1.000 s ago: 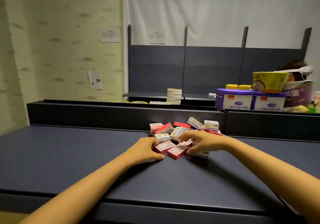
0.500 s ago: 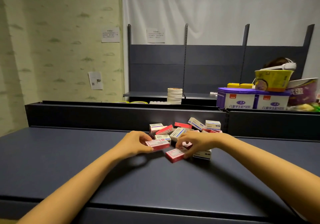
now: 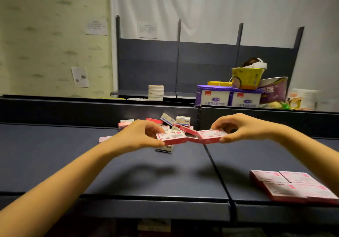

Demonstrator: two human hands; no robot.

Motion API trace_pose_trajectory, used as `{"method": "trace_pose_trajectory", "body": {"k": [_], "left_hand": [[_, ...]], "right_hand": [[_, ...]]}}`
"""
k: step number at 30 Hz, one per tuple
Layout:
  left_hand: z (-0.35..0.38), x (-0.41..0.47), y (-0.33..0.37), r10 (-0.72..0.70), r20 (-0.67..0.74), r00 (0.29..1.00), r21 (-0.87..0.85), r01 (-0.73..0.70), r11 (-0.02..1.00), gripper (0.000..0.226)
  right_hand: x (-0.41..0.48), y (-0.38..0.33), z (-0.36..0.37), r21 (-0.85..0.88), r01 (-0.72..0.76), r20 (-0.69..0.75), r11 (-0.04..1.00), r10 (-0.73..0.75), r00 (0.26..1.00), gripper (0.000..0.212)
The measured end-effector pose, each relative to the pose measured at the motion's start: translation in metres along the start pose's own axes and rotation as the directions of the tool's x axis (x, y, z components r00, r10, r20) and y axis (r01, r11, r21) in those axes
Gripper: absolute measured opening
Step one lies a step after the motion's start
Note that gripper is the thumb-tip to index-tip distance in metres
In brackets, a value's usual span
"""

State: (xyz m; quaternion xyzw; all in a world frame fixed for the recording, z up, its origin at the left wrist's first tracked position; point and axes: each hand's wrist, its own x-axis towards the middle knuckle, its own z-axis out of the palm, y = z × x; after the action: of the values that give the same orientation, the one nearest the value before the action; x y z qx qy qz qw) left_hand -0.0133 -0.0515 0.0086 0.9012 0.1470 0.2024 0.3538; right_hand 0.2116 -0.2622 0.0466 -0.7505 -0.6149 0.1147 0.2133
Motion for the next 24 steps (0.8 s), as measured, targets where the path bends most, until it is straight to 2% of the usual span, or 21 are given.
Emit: {"method": "trace_pose_trajectory", "body": {"k": [6,12,24], "left_hand": [[0.093,0.017,0.078,0.114,0.172,0.978,-0.049,-0.107,0.993,0.028],[0.165,0.033,0.104,0.104,0.257,0.961,-0.13,-0.072,0.989,0.028],[0.188,0.052,0.101,0.008,0.377,0.926,-0.1,0.032,0.995,0.029]], "right_hand": [[-0.102,0.075,-0.032,0.058,-0.078,-0.077,0.995,0.082,0.994,0.039],[-0.157,0.132,-0.037,0.112,-0.126,-0.086,0.986,0.136,0.987,0.037],[-0.162,0.168,-0.019,0.164,-0.151,-0.042,0.975,0.16,0.986,0.026]]}}
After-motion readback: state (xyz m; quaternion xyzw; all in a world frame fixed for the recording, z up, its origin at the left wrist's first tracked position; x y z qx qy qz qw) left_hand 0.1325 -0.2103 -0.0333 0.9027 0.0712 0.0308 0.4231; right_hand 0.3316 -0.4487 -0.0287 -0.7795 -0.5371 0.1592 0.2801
